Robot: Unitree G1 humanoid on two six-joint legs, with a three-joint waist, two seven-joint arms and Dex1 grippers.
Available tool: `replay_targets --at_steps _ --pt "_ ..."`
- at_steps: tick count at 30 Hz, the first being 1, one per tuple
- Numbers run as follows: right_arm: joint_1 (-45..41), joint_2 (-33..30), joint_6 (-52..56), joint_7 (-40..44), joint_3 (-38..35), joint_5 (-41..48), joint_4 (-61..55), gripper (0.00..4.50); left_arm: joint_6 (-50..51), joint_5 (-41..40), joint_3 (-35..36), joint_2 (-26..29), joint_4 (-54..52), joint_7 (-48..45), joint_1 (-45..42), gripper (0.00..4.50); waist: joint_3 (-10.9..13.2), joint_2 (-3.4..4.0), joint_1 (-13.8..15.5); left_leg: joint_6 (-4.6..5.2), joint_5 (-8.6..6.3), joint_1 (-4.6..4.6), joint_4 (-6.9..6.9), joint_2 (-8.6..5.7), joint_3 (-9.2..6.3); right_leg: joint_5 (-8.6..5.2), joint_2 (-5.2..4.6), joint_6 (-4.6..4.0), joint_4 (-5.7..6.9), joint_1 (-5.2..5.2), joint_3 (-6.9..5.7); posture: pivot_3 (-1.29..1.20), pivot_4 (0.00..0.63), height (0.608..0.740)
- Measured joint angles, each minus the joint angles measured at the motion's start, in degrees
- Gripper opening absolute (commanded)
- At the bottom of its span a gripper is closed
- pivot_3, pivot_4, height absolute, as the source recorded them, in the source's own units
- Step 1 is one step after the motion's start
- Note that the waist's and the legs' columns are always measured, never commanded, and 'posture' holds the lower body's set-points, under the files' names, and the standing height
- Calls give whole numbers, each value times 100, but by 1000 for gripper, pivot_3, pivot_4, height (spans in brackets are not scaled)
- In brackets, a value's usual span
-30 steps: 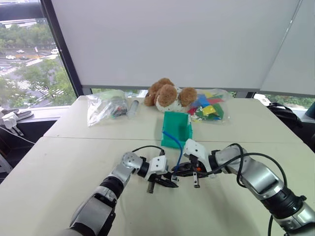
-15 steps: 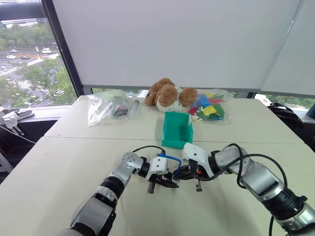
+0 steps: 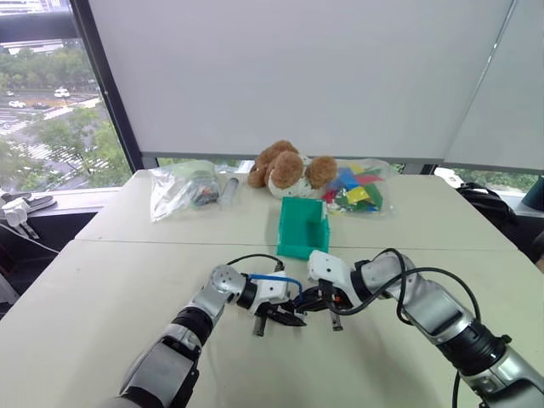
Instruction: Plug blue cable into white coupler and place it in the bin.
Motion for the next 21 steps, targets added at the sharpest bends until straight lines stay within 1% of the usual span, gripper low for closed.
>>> replay_targets --at_steps 1,3,4,5,7,9,10,12,16,18,21 --pt "1 26 37 12 -25 1 5 0 51 -2 5 9 -30 -1 13 351 0 0 1 0 0 0 0 0 0 0 0 0 0 0 0 0 150 740" --pt "2 63 128 21 -68 39 -3 0 125 -19 28 28 -107 -6 34 1402 0 0 1 0 0 -1 0 0 0 0 -1 0 0 -1 0 0 150 740" --pt "2 84 175 24 -97 53 -12 0 190 -24 49 38 -146 19 41 1725 0 0 1 0 0 -2 0 1 0 0 -1 0 1 -3 0 0 150 740" --pt "3 85 219 25 -137 79 -41 0 273 -50 69 74 -218 10 65 2200 0 0 -8 0 0 -5 -2 1 0 0 -1 0 1 -8 1 0 150 740" --pt "38 76 336 29 -196 136 -124 0 438 -150 95 202 -435 -51 166 3272 1 1 -29 0 0 -14 -10 2 0 0 -2 0 2 -22 2 0 150 740" --pt "79 72 531 29 -292 245 -235 0 673 -282 135 434 -878 -192 362 4298 3 3 -47 0 0 -35 -14 3 0 0 -2 0 3 -44 3 0 150 740" --pt "95 65 623 30 -342 317 -262 0 793 -361 188 542 -1023 -239 450 4460 4 5 -53 0 0 -54 -14 4 -1 0 -4 -1 4 -63 3 0 150 740" --pt "93 55 935 34 -469 509 -385 0 1290 -639 373 884 -1659 -348 721 4460 10 6 -73 -2 1 -112 0 4 -2 2 -14 -1 27 -127 4 0 150 740" --pt "-120 39 1310 -32 -864 836 -432 0 2255 -1202 987 1592 -2716 -259 1040 4460 34 26 -110 -3 2 -117 -1 -3 -1 2 -32 -1 24 -131 5 0 150 740" --pt "-612 107 1285 -157 -1100 906 -225 0 2579 -1403 1268 1836 -3105 -82 1112 4460 42 36 -125 -4 2 -114 0 -5 1 3 -34 0 23 -129 4 0 150 740" --pt "-1603 318 851 -489 -1304 726 816 0 2884 -1556 1539 2067 -3499 236 1316 4460 43 37 -134 -4 2 -105 -4 -5 2 2 -32 -1 24 -124 3 0 150 740"
